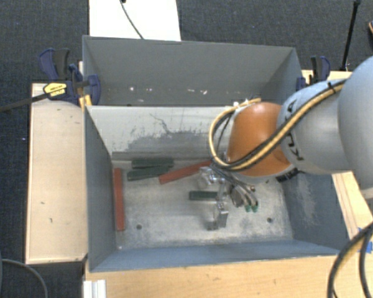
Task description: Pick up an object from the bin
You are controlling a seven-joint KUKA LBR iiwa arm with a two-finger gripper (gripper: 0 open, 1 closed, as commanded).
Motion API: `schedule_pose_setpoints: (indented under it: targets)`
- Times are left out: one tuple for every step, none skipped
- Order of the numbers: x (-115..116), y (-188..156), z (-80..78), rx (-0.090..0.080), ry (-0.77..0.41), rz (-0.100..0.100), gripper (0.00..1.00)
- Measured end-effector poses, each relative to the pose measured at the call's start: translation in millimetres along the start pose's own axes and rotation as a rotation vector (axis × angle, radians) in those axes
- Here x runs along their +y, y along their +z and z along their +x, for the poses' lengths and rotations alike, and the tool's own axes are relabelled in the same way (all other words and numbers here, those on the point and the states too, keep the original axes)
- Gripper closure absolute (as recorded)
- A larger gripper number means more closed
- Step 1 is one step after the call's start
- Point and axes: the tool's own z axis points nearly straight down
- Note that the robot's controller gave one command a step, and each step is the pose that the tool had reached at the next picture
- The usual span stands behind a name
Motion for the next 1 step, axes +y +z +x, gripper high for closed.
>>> schedule_pose_setpoints:
  targets:
    - [-0.5, -4.8, -2.7, -0.008, 0.002, 0.001, 1.0]
